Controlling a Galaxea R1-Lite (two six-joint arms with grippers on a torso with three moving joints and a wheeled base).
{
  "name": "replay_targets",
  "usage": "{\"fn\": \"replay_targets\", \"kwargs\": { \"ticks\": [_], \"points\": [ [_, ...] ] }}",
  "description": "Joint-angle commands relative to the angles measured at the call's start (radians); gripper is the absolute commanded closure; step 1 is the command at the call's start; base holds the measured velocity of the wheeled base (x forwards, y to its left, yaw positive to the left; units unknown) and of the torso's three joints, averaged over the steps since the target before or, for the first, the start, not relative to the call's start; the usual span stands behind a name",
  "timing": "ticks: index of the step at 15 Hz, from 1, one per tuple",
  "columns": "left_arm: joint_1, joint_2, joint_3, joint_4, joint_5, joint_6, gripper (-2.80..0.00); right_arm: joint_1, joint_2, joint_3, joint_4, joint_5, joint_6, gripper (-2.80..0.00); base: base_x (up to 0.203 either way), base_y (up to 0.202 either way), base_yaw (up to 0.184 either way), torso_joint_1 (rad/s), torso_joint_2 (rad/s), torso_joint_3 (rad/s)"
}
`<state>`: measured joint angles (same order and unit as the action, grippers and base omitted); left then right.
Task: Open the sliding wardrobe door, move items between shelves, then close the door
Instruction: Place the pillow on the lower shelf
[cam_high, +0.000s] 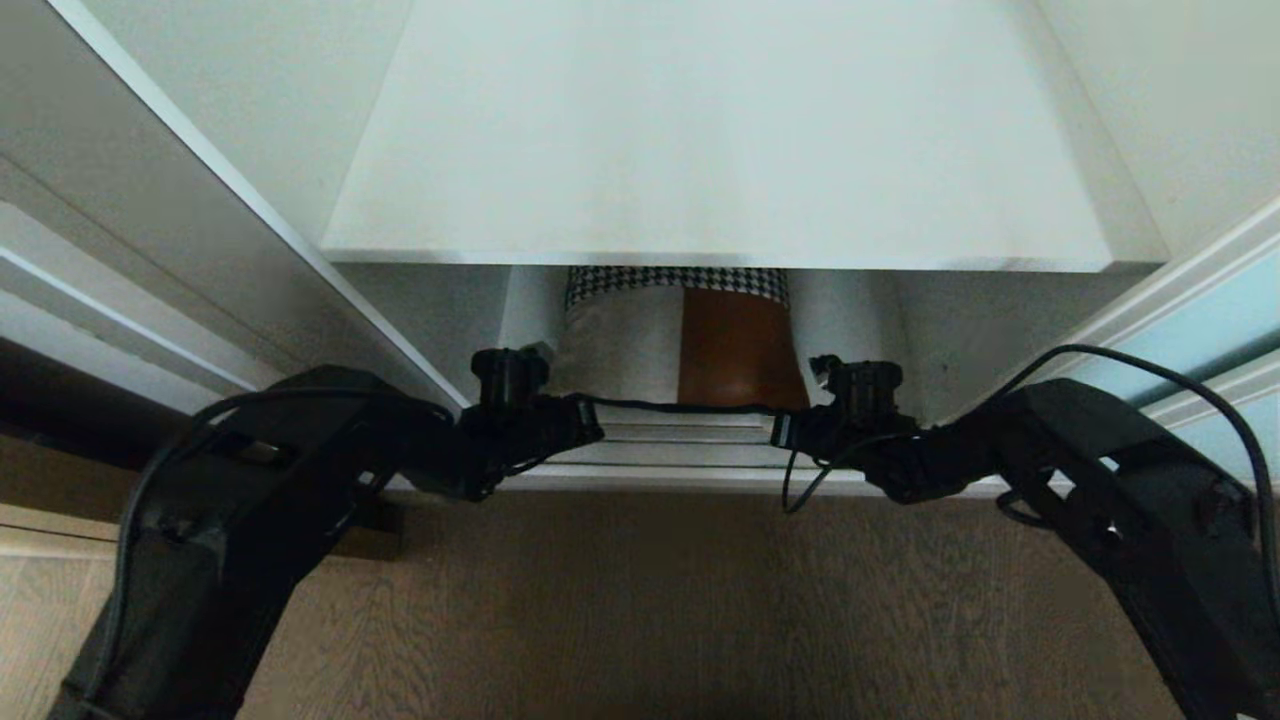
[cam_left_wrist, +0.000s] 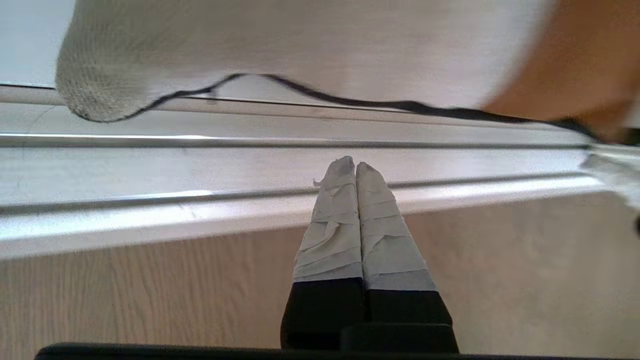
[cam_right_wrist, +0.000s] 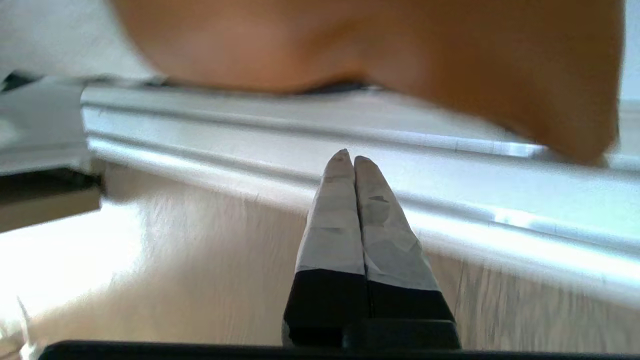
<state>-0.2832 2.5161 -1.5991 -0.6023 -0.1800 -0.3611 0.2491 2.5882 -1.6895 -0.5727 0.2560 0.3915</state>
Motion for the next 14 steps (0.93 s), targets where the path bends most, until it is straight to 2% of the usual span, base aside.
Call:
{"fn": "replay_targets", "kwargs": {
  "ticks": [1, 4, 8, 10, 11, 14],
  "points": [
    [-0.015, -0.13, 0.096, -0.005, 0.0, -0.002, 0.0, 0.005, -0.145, 0.182, -0.061, 0.001, 0.001, 0.0, 0.0, 0.0, 0.0, 0.0, 0.0, 0.0],
    [-0.051, -0.242, 0.257, -0.007, 0.043, -0.005, 0.0, 0.019, -0.296, 0.417, -0.133, -0.001, 0.002, 0.0, 0.0, 0.0, 0.0, 0.0, 0.0, 0.0],
    [-0.093, -0.461, 0.441, 0.001, 0.123, -0.04, 0.0, 0.055, -0.554, 0.727, -0.19, -0.005, 0.003, 0.0, 0.0, 0.0, 0.0, 0.0, 0.0, 0.0],
    [-0.107, -0.595, 0.522, 0.008, 0.152, -0.032, 0.0, 0.078, -0.698, 0.851, -0.196, -0.038, 0.002, 0.0, 0.0, 0.0, 0.0, 0.0, 0.0, 0.0],
    [-0.116, -0.662, 0.56, 0.021, 0.185, -0.016, 0.0, 0.092, -0.765, 0.914, -0.199, -0.081, 0.002, 0.0, 0.0, 0.0, 0.0, 0.0, 0.0, 0.0],
    [-0.134, -0.83, 0.692, 0.053, 0.377, 0.097, 0.0, 0.143, -0.976, 1.063, -0.199, -0.22, 0.001, 0.0, 0.0, 0.0, 0.0, 0.0, 0.0, 0.0]
  ]
}}
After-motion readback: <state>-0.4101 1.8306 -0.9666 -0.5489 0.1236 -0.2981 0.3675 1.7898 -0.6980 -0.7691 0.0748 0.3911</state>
